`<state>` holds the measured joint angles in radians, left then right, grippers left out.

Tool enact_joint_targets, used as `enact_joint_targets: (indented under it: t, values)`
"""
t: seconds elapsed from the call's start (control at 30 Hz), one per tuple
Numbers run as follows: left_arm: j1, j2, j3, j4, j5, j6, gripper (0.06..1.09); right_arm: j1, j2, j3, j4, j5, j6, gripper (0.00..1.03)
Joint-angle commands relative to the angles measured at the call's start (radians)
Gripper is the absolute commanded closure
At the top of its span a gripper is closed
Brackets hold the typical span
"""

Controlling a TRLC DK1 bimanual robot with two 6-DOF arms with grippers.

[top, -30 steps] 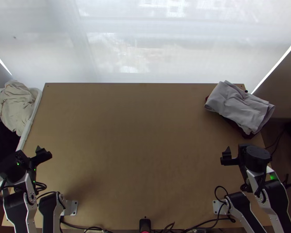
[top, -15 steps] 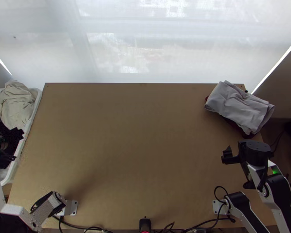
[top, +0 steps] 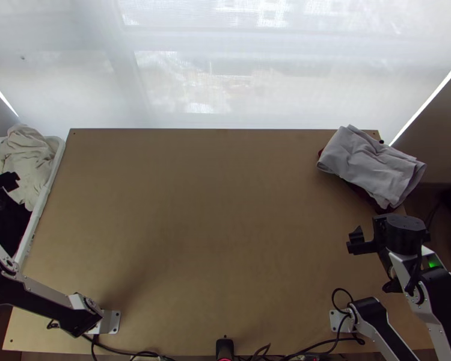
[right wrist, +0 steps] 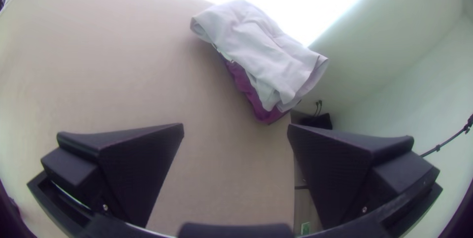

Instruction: Fold the t-shirt

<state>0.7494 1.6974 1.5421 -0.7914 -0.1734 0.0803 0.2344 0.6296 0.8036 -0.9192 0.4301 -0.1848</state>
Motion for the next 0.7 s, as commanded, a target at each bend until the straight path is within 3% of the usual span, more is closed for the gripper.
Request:
enact_joint_targets:
  t: [0.0,0.67]
  values:
    - [0.004,0.231,0.185,0.003,0.005,0.006,0.14,-0.012,0.024,0.026,-0.033,0.001,-0.019,0.05]
    - [-0.148,0.516,0.452,-0.045,0.046,0.015,0.14,-0.153,0.021,0.043,-0.136,-0.002,-0.004,0.05]
